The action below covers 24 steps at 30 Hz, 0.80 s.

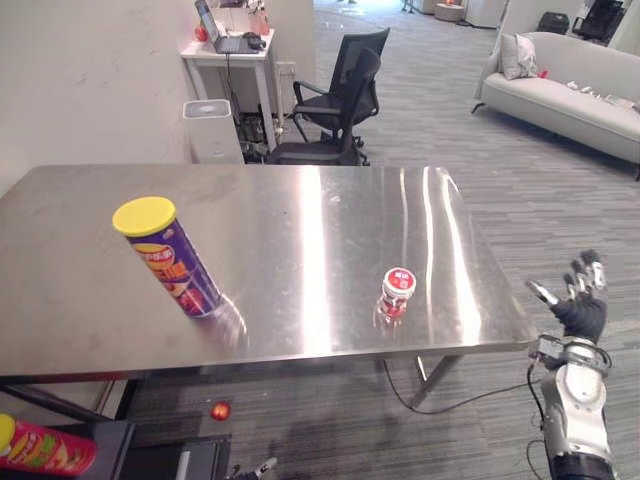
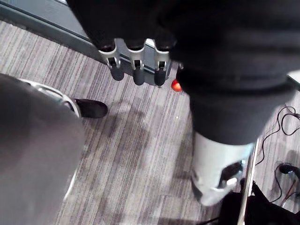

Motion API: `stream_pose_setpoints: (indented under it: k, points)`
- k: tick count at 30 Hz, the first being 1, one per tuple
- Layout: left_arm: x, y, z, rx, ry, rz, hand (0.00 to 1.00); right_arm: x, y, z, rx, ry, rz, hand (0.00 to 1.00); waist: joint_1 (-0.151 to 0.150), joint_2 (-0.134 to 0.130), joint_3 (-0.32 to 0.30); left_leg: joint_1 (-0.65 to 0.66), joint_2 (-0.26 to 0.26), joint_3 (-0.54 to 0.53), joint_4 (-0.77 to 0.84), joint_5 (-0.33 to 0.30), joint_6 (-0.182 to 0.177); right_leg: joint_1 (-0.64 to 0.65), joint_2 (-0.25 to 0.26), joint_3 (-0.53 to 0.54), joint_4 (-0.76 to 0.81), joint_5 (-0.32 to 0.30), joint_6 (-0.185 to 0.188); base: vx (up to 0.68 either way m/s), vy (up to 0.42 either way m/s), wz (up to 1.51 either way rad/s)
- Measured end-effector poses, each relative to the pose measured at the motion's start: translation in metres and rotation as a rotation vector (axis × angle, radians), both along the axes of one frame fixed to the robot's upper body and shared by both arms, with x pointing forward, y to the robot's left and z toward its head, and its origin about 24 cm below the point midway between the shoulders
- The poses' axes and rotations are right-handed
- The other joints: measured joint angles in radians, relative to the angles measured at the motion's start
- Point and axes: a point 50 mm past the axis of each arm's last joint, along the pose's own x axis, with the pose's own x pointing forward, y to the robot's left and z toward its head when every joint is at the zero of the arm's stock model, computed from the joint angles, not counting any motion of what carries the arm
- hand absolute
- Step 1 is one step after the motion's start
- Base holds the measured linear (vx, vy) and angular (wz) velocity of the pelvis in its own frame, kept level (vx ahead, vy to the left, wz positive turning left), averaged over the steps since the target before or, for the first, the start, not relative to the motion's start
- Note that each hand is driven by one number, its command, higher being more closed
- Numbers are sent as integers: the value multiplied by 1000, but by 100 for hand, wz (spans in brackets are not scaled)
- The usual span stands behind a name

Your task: Put the gum and the chips on the shelf.

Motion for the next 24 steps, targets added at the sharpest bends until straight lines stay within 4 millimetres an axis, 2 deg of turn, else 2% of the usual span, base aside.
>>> stream_pose_setpoints:
  k: [5, 15, 19, 24]
  points:
    - [-1, 1, 0, 10, 3, -12, 0, 8, 12, 6, -99, 44, 208, 0, -6, 7, 1, -19, 1, -22, 0, 1, 1, -14, 1, -9, 1, 9, -6, 4, 3, 7]
    - [-3, 2, 0, 16, 14, -19, 0, 13, 28, 7, -152, 103, 424, 0, -7, 26, 15, -39, -12, -76, -3, 15, 16, -17, -9, -38, 1, 17, -6, -55, 7, 9]
    - [-10, 3, -1, 28, 37, -47, 0, 15, 41, 9, -183, 109, 528, 0, -7, 42, 15, -55, -13, -89, -5, 26, 20, -27, -9, -46, 2, 17, -6, -52, -6, 5]
    - [-29, 3, -4, 30, 103, -77, 0, 18, 55, 6, -212, 136, 627, 0, -6, 44, 14, -65, -12, -103, -3, 31, 21, -28, -8, -60, 1, 17, -6, -9, -5, 8]
